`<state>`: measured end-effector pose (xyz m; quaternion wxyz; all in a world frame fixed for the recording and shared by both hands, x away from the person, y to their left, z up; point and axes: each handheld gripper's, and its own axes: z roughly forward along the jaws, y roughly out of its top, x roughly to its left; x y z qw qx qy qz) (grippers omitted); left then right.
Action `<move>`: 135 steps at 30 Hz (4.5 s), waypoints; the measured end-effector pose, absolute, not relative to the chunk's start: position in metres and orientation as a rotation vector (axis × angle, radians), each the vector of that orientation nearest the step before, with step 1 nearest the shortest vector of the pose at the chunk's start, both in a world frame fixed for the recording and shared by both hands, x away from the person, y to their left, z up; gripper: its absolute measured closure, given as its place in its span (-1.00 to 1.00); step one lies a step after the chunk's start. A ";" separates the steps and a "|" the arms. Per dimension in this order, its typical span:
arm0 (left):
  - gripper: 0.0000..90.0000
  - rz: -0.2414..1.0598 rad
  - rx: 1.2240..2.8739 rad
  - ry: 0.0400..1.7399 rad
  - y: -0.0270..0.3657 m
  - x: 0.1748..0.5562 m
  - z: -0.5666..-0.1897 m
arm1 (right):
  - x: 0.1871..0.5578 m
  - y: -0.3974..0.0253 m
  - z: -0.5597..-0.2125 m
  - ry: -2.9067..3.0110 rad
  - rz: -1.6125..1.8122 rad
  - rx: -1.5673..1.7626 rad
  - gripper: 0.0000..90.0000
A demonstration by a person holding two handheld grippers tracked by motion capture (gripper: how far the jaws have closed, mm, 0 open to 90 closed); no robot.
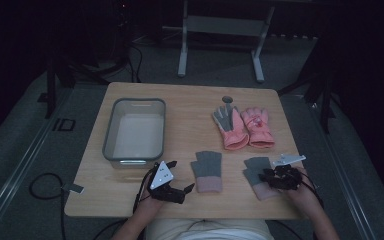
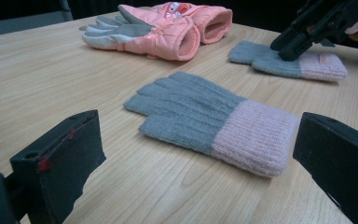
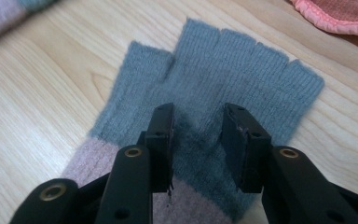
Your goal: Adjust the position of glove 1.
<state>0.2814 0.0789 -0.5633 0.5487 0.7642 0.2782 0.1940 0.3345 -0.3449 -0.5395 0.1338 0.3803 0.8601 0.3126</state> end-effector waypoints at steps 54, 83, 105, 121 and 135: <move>-0.98 0.452 1.817 0.649 0.078 0.281 -0.563 | 0.341 -0.297 -0.527 2.450 0.841 1.104 0.34; -0.98 0.435 1.813 0.642 0.079 0.282 -0.563 | 0.341 -0.247 -0.472 2.372 1.032 1.116 0.90; -0.98 0.433 1.813 0.640 0.079 0.282 -0.563 | 0.342 -0.174 -0.504 2.543 1.041 1.053 0.88; -0.88 0.470 1.815 0.662 0.078 0.282 -0.563 | 0.351 -0.172 -0.531 2.588 0.978 1.034 0.73; -0.86 0.295 2.049 0.634 0.043 0.286 -0.544 | 0.371 -0.206 -0.492 2.485 1.079 1.022 0.44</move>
